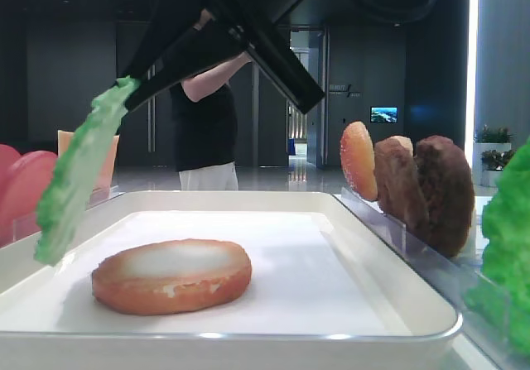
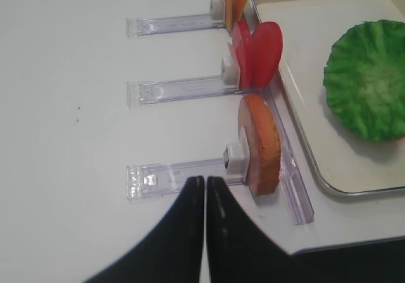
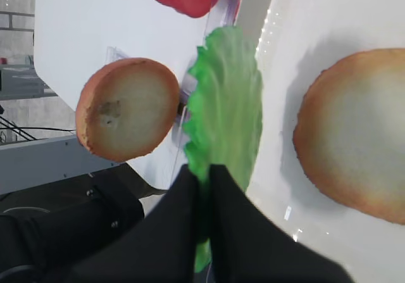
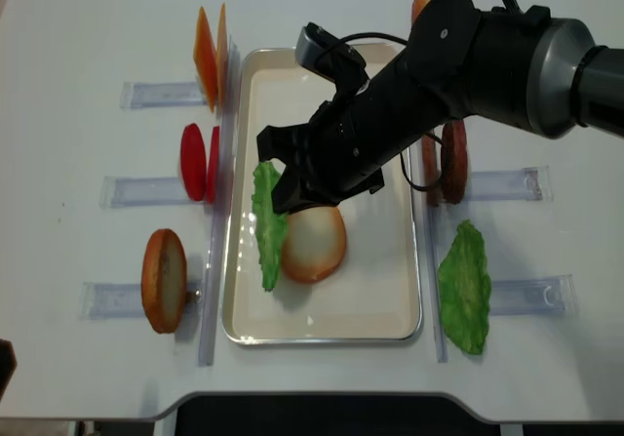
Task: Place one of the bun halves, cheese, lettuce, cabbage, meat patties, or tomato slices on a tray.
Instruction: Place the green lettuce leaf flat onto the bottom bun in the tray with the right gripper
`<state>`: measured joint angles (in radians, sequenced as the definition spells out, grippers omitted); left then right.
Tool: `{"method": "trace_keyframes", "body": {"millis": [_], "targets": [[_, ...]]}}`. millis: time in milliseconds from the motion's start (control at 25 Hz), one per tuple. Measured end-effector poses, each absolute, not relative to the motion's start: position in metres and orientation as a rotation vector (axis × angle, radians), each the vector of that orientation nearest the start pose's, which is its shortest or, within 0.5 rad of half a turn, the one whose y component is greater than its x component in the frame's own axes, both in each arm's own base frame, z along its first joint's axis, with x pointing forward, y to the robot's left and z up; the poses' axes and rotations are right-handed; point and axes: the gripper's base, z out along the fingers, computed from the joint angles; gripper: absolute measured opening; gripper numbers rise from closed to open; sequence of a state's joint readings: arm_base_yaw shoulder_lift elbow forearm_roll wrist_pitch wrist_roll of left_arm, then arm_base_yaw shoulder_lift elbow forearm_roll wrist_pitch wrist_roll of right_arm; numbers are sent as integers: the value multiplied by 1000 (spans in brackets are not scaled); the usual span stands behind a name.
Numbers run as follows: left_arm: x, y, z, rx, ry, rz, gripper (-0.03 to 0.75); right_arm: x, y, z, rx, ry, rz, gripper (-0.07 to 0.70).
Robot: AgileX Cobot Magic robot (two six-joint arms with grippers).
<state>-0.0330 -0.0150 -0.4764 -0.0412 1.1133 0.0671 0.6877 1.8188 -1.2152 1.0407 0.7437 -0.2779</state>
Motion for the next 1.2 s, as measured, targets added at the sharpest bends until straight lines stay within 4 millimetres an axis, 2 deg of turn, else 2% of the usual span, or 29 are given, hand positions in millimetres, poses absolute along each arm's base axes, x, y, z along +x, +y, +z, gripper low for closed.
{"method": "trace_keyframes", "body": {"millis": [800, 1200], "targets": [[-7, -3, 267, 108, 2102, -29, 0, 259, 276, 214, -467, 2785, 1103, 14], [-7, -3, 267, 108, 2102, -29, 0, 262, 273, 212, -456, 2785, 1064, 14]]}}
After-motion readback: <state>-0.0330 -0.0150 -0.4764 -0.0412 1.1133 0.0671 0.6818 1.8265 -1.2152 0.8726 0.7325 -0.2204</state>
